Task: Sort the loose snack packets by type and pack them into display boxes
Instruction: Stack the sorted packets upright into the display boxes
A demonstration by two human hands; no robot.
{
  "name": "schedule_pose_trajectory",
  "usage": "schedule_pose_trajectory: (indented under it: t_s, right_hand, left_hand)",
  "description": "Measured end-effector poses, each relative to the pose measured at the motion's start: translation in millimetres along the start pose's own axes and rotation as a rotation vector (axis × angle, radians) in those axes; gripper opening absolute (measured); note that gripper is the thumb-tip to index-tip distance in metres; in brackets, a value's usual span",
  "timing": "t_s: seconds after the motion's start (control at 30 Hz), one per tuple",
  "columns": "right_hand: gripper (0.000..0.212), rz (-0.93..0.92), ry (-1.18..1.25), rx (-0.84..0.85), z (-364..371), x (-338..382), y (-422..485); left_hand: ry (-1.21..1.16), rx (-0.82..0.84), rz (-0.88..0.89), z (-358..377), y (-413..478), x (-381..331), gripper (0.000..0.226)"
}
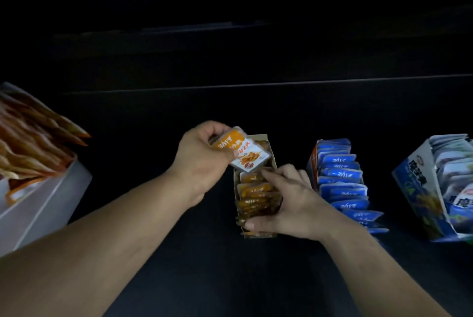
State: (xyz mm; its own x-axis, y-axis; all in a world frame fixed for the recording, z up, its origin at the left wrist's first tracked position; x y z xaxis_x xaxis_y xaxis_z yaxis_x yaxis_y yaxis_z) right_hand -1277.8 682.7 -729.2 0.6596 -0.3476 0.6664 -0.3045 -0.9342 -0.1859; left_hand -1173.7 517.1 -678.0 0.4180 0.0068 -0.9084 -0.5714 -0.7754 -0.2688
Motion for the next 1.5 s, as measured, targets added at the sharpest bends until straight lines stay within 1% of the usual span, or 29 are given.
schedule_pose_trajectory:
  t_s: [0.07,0.13,0.2,0.27,0.33,0.43,0.5,0.57,0.6,0.63,0.7,0.73,0.77,0.83,0.87,0.93,1.03,1.1,1.17,1.23,1.3,1.4,1.47,1.5]
  right_hand:
    - [0.122,0.0,-0.009,0.024,1,-2,-3]
    - [0.121,-0.01,-0.03,0.034,3,-5,-8]
    - [0.117,-0.039,-0.04,0.014,7,-5,-12]
    - [0.113,-0.056,-0.026,-0.026,12,-4,-15]
    - [0.111,-0.066,-0.014,-0.056,16,-4,-15]
    - [0.107,-0.08,0.078,-0.108,18,-6,-16]
    - [0.11,-0.09,0.13,-0.156,19,-10,-16]
    - [0.111,-0.091,0.182,-0.202,20,-13,-16]
    - [0.113,-0.097,0.217,-0.224,20,-14,-17]
    - [0.117,-0.1,0.266,-0.243,20,-16,-17]
    - [0.13,-0.056,0.438,-0.265,24,-20,-20]
    - [0.13,-0.022,0.547,-0.267,28,-20,-21]
    - [0.121,-0.012,0.644,-0.266,33,-19,-21]
    - [0.099,-0.013,0.777,-0.275,44,-18,-22]
    - [0.092,-0.012,0.821,-0.278,48,-18,-23]
    - [0.089,0.011,0.885,-0.293,50,-22,-24]
    - [0.086,-0.005,0.851,-0.338,46,-21,-21]
    - [0.077,-0.012,0.771,-0.331,44,-18,-19]
    - [0.067,-0.002,0.699,-0.321,45,-18,-18]
    - [0.061,0.018,0.664,-0.317,46,-20,-17]
    - [0.056,0.031,0.661,-0.335,45,-20,-15]
    - [0.059,0.03,0.745,-0.322,43,-19,-16]
    - [0.059,0.034,0.795,-0.295,45,-15,-16]
    - [0.058,0.039,0.764,-0.288,46,-15,-15]
  left_hand:
    - [0.025,0.0,0.02,3,-4,14,0.031]
    - [0.06,0.018,0.059,5,-7,22,0.032]
    - [0.08,0.045,0.091,7,-9,25,0.032]
    - [0.141,0.108,0.147,10,-7,24,0.032]
    - [0.274,0.195,0.2,15,-5,26,0.037]
    - [0.539,0.321,0.18,32,0,36,0.045]
    - [0.597,0.394,0.156,45,6,43,0.051]
    - [0.529,0.413,0.1,49,11,48,0.053]
    - [0.464,0.396,0.091,47,14,51,0.051]
    - [0.41,0.355,0.11,44,17,54,0.049]
    - [0.366,0.219,0.193,35,19,59,0.036]
    - [0.356,0.167,0.222,31,19,60,0.03]
    - [0.358,0.15,0.24,30,20,62,0.026]
    - [0.385,0.175,0.258,35,18,63,0.024]
    - [0.4,0.181,0.268,39,18,63,0.025]
    - [0.43,0.193,0.293,47,19,60,0.025]
    - [0.424,0.249,0.283,54,18,56,0.022]
    - [0.34,0.253,0.224,49,17,57,0.023]
    - [0.295,0.199,0.192,42,17,62,0.023]
    - [0.224,0.137,0.155,33,17,67,0.029]
    - [0.147,0.11,0.109,30,17,73,0.034]
    - [0.171,0.081,0.123,36,14,78,0.019]
    - [0.184,0.086,0.138,39,14,79,0.016]
    - [0.195,0.109,0.131,39,14,79,0.017]
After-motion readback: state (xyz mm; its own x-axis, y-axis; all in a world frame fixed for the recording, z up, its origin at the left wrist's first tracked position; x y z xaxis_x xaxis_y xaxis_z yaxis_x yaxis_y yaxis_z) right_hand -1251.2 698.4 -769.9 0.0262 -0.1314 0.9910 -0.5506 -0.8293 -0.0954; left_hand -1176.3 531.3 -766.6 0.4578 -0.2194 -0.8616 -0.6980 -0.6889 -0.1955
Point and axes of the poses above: each hand's wrist, its own y-axis towards the middle knuckle, its own z-axis out of the palm, x = y × z, the point moved 3 cm from there along y, towards the middle knuckle, and after that the axes turned 10 degrees about -z, right-handed, at the moved point
